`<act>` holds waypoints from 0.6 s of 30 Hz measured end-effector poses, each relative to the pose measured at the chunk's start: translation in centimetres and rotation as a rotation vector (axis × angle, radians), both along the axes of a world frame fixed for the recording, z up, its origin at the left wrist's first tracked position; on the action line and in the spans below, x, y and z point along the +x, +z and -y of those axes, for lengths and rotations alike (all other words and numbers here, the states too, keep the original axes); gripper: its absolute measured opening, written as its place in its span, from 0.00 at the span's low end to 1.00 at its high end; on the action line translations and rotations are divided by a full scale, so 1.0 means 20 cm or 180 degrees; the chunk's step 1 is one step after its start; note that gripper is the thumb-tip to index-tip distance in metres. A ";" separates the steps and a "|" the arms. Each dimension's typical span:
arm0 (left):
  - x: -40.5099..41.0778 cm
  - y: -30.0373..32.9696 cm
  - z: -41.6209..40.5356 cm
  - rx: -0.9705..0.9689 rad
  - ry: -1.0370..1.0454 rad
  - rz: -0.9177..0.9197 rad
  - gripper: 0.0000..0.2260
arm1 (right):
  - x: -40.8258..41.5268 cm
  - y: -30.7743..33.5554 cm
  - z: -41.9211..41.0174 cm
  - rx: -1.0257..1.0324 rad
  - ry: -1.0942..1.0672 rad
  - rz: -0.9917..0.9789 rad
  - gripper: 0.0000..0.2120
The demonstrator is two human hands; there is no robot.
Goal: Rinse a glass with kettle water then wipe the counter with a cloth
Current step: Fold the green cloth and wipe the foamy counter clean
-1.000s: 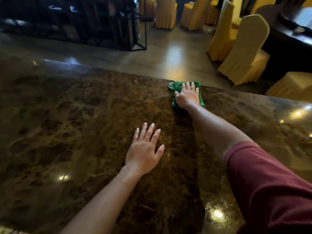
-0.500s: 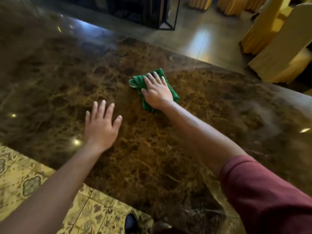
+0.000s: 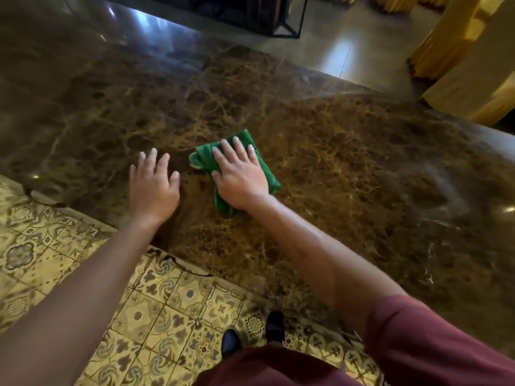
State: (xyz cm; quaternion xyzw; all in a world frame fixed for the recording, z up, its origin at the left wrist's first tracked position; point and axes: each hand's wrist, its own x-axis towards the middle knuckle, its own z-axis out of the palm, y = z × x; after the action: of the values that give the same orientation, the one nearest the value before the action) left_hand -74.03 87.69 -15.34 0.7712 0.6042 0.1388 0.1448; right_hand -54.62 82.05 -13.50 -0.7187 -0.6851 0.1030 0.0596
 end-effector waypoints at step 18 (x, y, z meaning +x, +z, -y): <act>0.18 -0.01 0.32 0.0394 -0.0692 -0.0063 0.24 | 0.32 0.00 0.88 0.0025 -0.1736 -0.0062 0.31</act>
State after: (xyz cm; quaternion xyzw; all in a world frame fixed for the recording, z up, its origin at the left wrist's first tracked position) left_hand -70.41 81.38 -15.53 0.8409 0.5087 0.1517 0.1052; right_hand -48.13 64.43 -13.57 -0.8753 -0.4661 0.0874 0.0946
